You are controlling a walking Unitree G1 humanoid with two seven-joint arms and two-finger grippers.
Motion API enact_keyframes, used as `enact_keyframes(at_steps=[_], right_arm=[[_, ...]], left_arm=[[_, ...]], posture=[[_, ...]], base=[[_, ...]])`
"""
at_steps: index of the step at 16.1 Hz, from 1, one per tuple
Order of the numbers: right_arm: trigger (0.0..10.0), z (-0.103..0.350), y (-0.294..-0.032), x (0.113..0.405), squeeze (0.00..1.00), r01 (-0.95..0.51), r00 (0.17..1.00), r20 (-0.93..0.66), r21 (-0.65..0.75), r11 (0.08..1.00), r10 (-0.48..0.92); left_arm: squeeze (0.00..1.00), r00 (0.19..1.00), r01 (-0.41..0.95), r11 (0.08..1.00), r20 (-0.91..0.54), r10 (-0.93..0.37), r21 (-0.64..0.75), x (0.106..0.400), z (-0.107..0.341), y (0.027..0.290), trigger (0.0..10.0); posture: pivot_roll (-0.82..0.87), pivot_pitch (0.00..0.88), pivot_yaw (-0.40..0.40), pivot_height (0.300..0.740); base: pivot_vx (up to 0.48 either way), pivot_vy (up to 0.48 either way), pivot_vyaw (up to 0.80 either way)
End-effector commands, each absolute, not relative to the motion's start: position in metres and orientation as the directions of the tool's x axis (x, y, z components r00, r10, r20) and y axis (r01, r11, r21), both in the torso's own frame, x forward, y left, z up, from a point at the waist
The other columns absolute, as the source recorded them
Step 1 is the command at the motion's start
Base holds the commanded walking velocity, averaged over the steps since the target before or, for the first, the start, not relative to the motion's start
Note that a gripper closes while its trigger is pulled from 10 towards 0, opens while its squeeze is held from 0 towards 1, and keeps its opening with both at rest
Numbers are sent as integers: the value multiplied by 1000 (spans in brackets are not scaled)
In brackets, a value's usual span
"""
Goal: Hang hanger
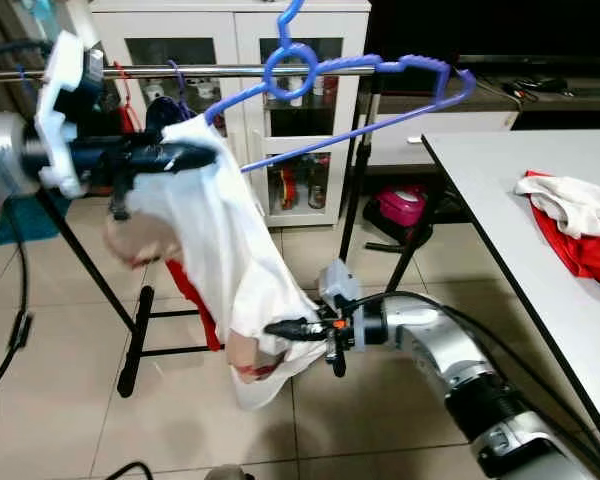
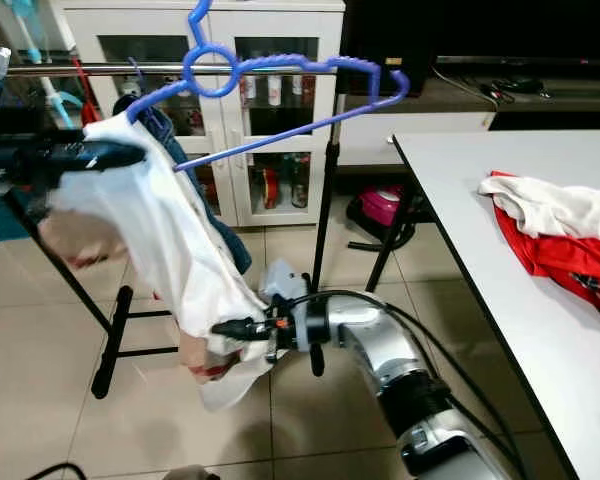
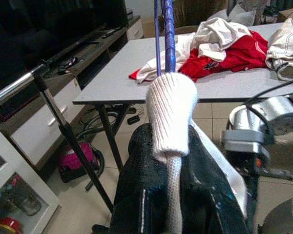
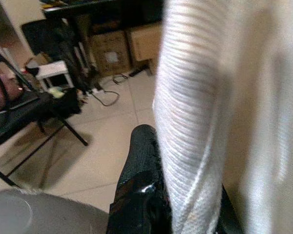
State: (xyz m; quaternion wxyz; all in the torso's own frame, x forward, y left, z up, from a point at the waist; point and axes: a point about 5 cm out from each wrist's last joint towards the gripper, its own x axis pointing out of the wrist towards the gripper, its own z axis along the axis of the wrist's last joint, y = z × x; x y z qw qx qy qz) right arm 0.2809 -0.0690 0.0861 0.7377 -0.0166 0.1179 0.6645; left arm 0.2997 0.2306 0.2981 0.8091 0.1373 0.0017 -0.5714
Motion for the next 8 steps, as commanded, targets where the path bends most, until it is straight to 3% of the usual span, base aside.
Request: enact_keyframes(at_steps=[1,2,4,6,8], right_arm=[[0,83,-75,282,0,-980,116,-225,135,149,967],[0,83,-89,290,0,-968,199,-264,97,232,944],[0,85,-105,297,0,-951,275,-295,57,304,915],[0,95,-150,315,0,-896,432,-373,-71,439,821],[0,102,-169,324,0,-856,507,-386,-125,501,770]], left_arm=[[0,360,910,317,-130,-924,267,294,312,233,0],[0,367,910,324,-139,-920,261,284,306,235,0],[0,376,908,335,-142,-916,251,274,301,237,0],[0,396,910,372,-119,-910,186,249,287,242,0],[0,413,906,396,-107,-904,150,235,282,245,0]], posture=[[37,0,57,740],[35,0,46,740],[37,0,40,740],[33,0,37,740],[32,0,30,740]], base=[[0,0,0],[0,0,0],[0,0,0],[0,0,0],[0,0,0]])
